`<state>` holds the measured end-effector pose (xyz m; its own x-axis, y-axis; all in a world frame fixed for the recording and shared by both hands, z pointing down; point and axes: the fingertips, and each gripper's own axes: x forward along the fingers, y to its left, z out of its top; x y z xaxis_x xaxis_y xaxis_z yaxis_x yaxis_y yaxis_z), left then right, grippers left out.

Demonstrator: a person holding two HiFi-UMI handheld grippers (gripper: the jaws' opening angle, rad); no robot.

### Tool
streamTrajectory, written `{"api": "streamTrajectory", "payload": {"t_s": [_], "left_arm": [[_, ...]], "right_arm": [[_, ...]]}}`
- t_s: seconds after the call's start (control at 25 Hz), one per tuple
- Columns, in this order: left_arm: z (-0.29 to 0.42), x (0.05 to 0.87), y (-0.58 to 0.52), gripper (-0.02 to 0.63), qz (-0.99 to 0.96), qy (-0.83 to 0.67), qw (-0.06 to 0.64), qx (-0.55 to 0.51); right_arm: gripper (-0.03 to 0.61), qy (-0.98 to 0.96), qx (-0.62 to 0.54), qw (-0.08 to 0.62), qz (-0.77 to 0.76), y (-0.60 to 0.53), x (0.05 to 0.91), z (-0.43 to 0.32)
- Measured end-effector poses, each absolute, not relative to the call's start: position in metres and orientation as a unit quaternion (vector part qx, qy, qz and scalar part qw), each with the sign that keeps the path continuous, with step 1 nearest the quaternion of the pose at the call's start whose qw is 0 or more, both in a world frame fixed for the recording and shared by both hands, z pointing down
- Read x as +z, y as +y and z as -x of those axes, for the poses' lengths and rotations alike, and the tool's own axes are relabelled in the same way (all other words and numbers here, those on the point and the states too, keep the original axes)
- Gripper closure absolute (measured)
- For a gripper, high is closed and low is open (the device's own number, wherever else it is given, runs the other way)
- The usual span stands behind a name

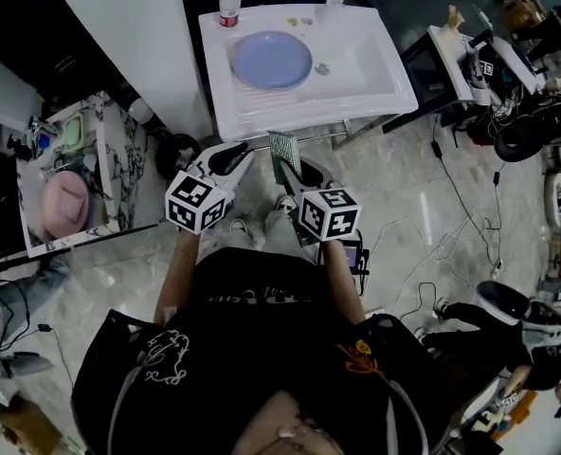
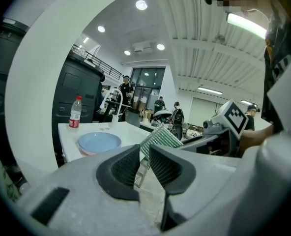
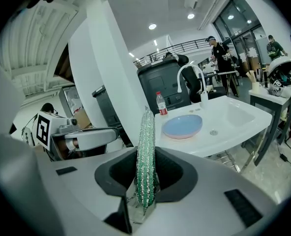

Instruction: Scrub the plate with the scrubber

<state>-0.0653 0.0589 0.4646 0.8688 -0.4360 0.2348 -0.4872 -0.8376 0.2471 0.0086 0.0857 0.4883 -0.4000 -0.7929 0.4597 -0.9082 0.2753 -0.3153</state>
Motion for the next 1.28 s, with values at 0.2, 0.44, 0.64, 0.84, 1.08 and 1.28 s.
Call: {"api": "streamTrajectory", "payload": {"t_s": [0.2,0.44,0.64,0.84,1.08,1.28], "left_arm": [[0.052,0.469,0.039,0.558,-0.952,-0.249,0.155,0.087],[0.027,0.475,-0.006,0.558,-0.939,-0.29,0.16,0.092],[-0.011,0.465,-0.051,0.558,-0.926,-0.332,0.159,0.086],[-0.051,0.457,-0.082,0.558,-0.915,-0.363,0.151,0.095],[-0.074,0.463,-0.096,0.558,-0.9,-0.393,0.154,0.106],[-0.075,0.471,-0.099,0.558,-0.891,-0.403,0.165,0.126]], "right_arm": [[0.488,-0.795,0.266,0.112,-0.533,0.065,0.492,-0.026],[0.488,-0.811,0.26,0.125,-0.51,0.012,0.499,-0.063],[0.488,-0.833,0.221,0.167,-0.479,-0.035,0.496,-0.103],[0.488,-0.851,0.208,0.177,-0.449,-0.072,0.495,-0.139],[0.488,-0.866,0.213,0.179,-0.416,-0.096,0.502,-0.161],[0.488,-0.871,0.227,0.172,-0.401,-0.106,0.506,-0.163]]}}
